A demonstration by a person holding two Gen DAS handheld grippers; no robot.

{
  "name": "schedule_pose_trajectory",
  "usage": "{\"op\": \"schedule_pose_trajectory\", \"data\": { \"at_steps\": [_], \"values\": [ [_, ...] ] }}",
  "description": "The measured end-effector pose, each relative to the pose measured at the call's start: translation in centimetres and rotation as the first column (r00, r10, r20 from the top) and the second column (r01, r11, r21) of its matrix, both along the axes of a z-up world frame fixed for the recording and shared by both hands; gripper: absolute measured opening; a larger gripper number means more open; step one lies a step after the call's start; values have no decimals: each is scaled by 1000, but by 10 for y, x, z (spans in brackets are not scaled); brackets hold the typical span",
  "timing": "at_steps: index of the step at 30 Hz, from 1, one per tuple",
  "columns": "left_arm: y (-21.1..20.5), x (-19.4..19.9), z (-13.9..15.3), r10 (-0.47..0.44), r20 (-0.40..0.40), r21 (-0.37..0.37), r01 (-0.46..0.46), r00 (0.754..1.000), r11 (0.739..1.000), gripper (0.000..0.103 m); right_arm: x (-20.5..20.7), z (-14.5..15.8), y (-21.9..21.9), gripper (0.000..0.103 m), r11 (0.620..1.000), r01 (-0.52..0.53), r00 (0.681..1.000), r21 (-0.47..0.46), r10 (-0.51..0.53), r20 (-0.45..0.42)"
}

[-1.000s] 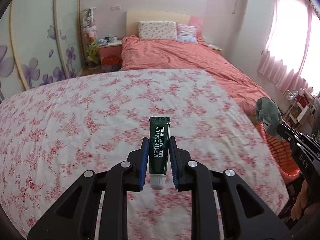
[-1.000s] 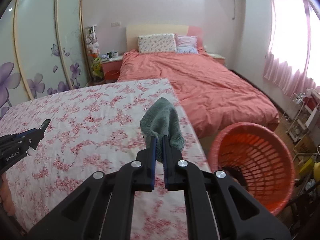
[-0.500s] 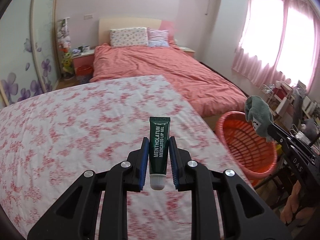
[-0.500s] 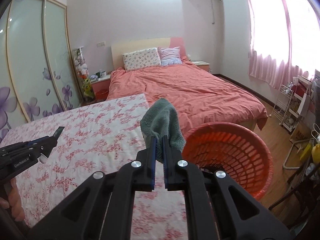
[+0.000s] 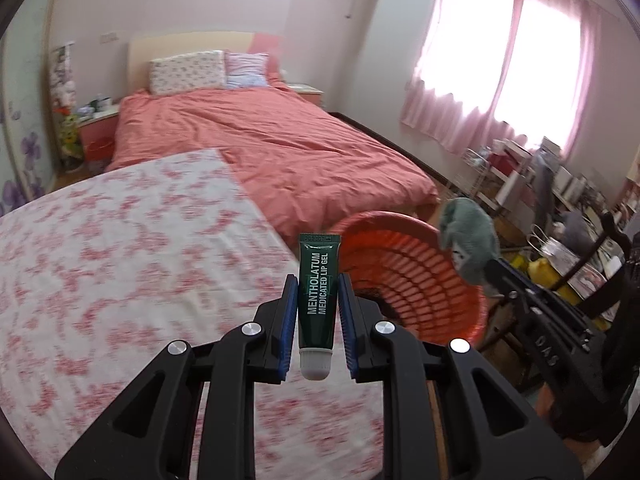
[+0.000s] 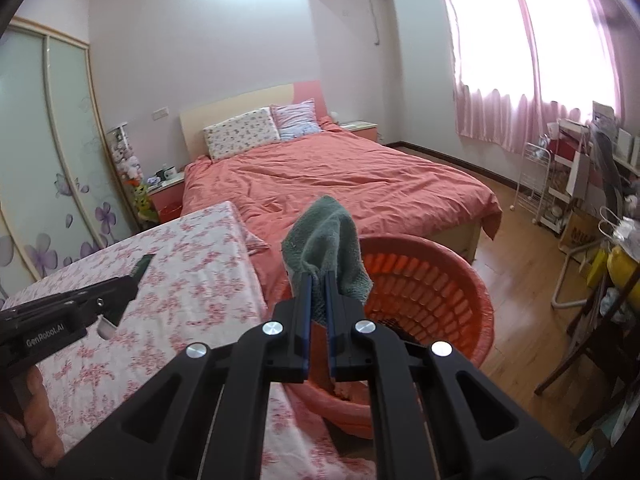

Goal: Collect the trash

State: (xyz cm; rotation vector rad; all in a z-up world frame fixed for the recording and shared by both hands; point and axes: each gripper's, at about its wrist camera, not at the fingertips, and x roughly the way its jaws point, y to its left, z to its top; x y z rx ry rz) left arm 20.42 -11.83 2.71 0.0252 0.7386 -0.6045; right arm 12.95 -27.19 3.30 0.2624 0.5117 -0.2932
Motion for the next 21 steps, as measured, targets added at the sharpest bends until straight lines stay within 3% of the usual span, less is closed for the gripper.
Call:
{"op": "schedule_pose_trajectory", "data": {
  "at_steps": [12,15,17,19,21],
  "values": [
    [-82,0,-23,-128,-52,12,129,990,992,21,6,-21,-55,7,995,56,998,83,-57,6],
    [-98,6,-36,-138,-86,39,142,987,989,21,15,-28,-71,13,991,64,998,119,-63,-8],
    [-106,11,-45,-135,-110,56,142,985,988,25,19,-34,-81,13,987,73,997,143,-70,-22],
    [-107,13,-49,-123,-115,77,132,986,988,39,19,-37,-86,18,984,82,996,159,-78,-31],
    [-104,15,-53,-103,-118,94,115,988,989,42,16,-39,-86,22,984,91,996,155,-87,-33]
  ]
}}
